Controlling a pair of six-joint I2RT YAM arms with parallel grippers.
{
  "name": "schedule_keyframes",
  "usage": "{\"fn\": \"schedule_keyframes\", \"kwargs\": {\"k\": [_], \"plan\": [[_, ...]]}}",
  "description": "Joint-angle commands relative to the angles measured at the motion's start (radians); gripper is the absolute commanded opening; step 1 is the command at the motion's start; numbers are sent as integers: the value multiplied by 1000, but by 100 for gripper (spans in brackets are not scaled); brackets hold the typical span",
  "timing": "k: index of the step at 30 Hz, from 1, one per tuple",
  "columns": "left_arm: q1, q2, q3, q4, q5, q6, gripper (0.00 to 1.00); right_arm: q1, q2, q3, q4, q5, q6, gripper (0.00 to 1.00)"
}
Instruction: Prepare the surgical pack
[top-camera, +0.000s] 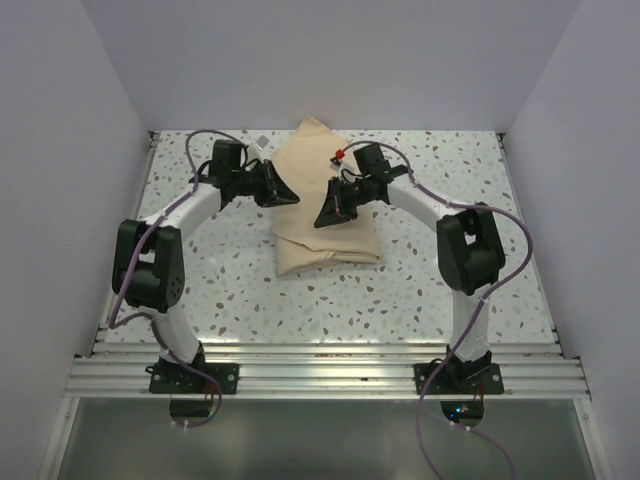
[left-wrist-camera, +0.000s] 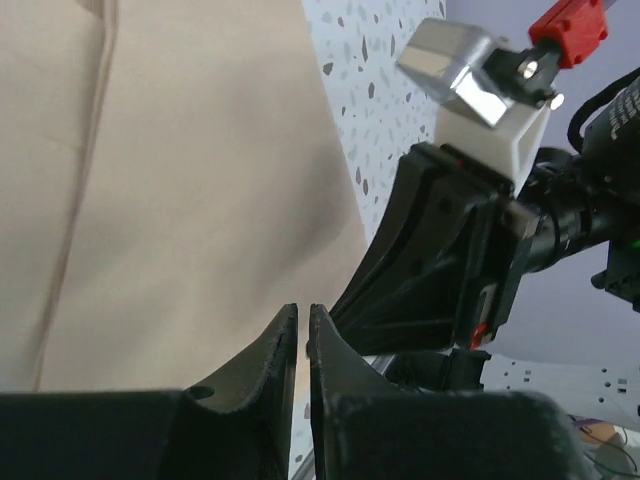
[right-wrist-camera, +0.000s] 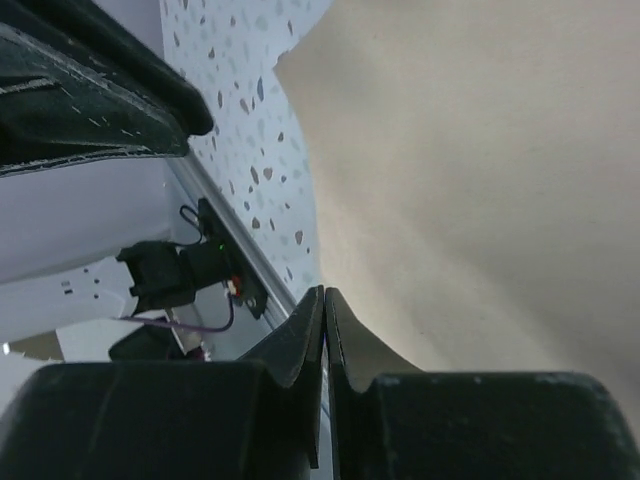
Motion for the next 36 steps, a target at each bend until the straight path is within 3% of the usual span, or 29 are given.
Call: {"fn": "schedule_keyframes", "kwargs": {"k": [1, 13, 25, 36], "plan": [[-47, 95, 49, 68, 49, -35, 13, 24, 45, 1, -21, -130, -39, 6], [-46, 223, -18, -41, -32, 45, 11, -9, 16, -287, 14, -134, -94, 5], [-44, 187, 12, -113, -69, 103, 10, -75, -99, -206, -26, -123, -73, 6], [-44, 71, 71, -215, -124, 175, 12, -171, -93, -365, 28, -72, -88, 6]]}}
